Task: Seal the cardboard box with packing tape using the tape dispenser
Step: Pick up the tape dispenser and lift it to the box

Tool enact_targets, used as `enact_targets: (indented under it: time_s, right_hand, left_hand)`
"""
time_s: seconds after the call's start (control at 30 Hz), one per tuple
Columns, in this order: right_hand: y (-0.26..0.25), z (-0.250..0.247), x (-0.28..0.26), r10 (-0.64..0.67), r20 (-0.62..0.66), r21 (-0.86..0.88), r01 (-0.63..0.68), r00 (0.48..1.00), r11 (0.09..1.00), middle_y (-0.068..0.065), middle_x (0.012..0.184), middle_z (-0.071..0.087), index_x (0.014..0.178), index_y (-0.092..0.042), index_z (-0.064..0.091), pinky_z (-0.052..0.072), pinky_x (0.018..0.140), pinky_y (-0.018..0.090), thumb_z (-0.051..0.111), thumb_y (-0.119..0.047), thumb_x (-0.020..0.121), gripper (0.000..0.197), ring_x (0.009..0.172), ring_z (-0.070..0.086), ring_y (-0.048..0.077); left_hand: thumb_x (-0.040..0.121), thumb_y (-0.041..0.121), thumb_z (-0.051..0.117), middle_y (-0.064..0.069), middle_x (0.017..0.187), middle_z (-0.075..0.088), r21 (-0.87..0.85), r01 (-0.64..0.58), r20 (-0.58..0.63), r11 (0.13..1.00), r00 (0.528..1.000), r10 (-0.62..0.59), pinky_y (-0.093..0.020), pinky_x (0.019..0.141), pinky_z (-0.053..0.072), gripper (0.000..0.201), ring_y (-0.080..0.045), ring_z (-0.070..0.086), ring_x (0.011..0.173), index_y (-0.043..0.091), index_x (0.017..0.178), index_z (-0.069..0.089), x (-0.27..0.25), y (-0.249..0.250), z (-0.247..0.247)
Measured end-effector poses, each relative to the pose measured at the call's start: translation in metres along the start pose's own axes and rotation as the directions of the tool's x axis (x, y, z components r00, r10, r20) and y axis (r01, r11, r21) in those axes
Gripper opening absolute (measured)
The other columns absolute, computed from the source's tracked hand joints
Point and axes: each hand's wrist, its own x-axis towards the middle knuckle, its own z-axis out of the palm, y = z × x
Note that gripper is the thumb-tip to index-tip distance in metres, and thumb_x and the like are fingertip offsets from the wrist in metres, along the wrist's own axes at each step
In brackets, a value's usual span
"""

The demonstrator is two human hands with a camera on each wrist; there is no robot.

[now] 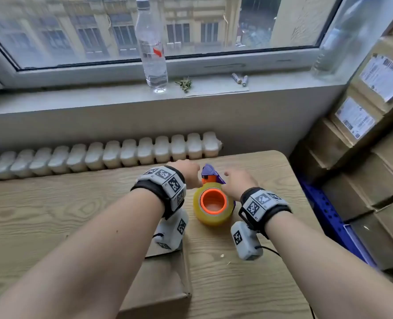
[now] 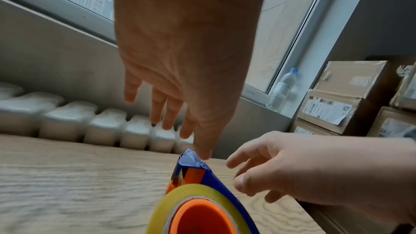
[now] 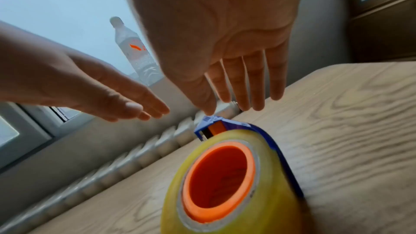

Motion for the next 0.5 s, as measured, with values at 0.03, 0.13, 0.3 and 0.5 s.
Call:
enact_targets:
  time_s: [0.03,0.13,0.3,0.5]
  right_hand:
    - [0.002,0.002,0.004,0.011,0.028,-0.010,-0.011,1.000,1.000,0.009,0.129,0.059,0.127,-0.014,0.054,0.046,0.094,0.035,0.055,-0.023,0.087,0.041,0.119,0.055,0.029]
    - [0.006,0.017,0.014,0.034,0.079,-0.007,-0.033,0.996,0.999,0.009,0.123,0.062,0.124,-0.015,0.055,0.047,0.089,0.035,0.062,-0.029,0.083,0.043,0.113,0.058,0.029]
    - [0.013,0.039,0.025,0.098,0.107,-0.017,-0.097,0.989,0.995,0.010,0.115,0.064,0.117,-0.013,0.057,0.049,0.085,0.034,0.066,-0.022,0.081,0.038,0.108,0.061,0.030]
    - [0.011,0.037,0.027,0.131,0.069,0.019,-0.132,0.989,0.991,0.015,0.122,0.060,0.122,-0.007,0.046,0.047,0.087,0.035,0.055,-0.017,0.086,0.039,0.113,0.057,0.033]
  left_hand:
    - [0.094,0.039,0.051,-0.008,0.144,0.047,0.001,0.013,0.064,1.000,0.998,-0.013,-0.039,0.106,0.039,0.056,-0.027,0.045,0.132,0.014,0.143,0.041,0.004,0.002,0.001]
    - [0.094,0.034,0.053,-0.009,0.146,0.046,-0.016,0.012,0.114,1.000,0.993,-0.010,-0.037,0.108,0.037,0.056,-0.026,0.043,0.134,0.010,0.143,0.041,0.018,0.003,0.007]
    - [0.095,0.036,0.052,-0.009,0.148,0.043,-0.030,0.020,0.133,0.999,0.991,-0.016,-0.036,0.107,0.035,0.060,-0.026,0.041,0.135,0.012,0.147,0.034,0.031,0.004,0.005]
    - [0.095,0.039,0.050,-0.009,0.144,0.048,-0.005,0.001,0.125,1.000,0.992,-0.001,-0.035,0.103,0.039,0.058,-0.026,0.046,0.131,0.011,0.144,0.038,0.031,0.003,0.003]
